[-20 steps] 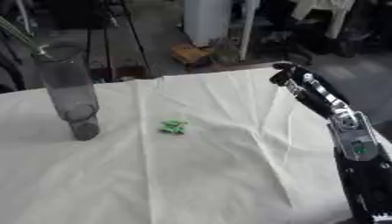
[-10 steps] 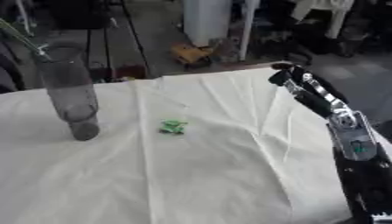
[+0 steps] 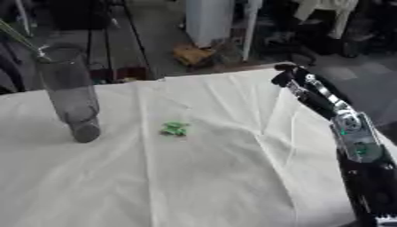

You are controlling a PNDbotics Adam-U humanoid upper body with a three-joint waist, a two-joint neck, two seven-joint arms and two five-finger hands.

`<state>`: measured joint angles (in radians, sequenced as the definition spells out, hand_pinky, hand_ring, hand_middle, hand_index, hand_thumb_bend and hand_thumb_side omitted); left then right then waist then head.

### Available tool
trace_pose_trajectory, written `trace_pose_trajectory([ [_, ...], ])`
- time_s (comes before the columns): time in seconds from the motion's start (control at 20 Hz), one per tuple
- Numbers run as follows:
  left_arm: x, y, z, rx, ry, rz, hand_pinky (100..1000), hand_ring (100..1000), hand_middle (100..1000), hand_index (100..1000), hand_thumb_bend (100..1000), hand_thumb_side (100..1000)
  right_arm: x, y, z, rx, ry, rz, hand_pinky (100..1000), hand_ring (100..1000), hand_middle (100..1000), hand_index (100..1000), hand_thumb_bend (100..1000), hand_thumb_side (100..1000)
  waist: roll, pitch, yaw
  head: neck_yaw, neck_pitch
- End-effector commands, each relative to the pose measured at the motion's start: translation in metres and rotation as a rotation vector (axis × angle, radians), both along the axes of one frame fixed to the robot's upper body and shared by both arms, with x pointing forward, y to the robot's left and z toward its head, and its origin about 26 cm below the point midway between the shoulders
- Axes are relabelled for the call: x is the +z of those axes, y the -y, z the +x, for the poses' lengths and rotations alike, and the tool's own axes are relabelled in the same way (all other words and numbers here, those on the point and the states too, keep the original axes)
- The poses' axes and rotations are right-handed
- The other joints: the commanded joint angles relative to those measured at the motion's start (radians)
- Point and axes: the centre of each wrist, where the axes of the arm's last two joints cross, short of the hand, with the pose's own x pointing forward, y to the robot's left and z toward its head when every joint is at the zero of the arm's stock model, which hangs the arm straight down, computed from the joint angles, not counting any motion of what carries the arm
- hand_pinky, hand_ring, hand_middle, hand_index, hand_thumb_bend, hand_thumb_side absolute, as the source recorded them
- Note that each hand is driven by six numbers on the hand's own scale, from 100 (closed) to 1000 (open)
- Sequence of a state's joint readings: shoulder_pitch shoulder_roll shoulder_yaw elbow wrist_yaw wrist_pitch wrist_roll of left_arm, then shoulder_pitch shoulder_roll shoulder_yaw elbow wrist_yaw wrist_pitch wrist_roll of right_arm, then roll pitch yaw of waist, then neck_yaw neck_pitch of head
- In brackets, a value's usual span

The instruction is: Arrange flowers into the vase.

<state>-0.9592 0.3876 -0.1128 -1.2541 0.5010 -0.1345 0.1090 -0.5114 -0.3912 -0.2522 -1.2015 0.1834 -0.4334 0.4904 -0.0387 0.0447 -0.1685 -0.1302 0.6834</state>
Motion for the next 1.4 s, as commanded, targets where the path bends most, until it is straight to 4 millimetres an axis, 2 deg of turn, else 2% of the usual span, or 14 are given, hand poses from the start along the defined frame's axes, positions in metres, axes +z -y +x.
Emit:
trace_pose_trajectory([
  [0.05,0.013,-0.002,-0.001,0.004,0.037,0.002,100,100,100,100,487,611,0.017,0.003,0.003,0.006,0.044,-0.011,827,784,682,914,100,832,-0.001,-0.013,-0.002,-0.003,-0.006],
  [0.4,0.008,-0.004,0.003,0.022,0.031,-0.012,100,100,100,100,477,633,0.018,0.001,0.004,0.015,0.046,-0.013,827,784,681,914,100,834,0.001,-0.009,-0.015,-0.003,-0.014],
  [0.85,0.003,-0.013,0.012,0.078,0.018,0.002,100,100,100,100,462,652,0.023,0.0,0.005,0.026,0.052,-0.024,828,784,680,914,100,837,0.018,0.007,-0.048,0.007,-0.032],
  [1.4,0.001,-0.025,0.016,0.132,0.0,0.094,100,100,100,100,448,665,0.024,0.001,0.004,0.027,0.048,-0.028,828,784,679,913,100,839,0.033,0.005,-0.055,0.008,-0.033],
])
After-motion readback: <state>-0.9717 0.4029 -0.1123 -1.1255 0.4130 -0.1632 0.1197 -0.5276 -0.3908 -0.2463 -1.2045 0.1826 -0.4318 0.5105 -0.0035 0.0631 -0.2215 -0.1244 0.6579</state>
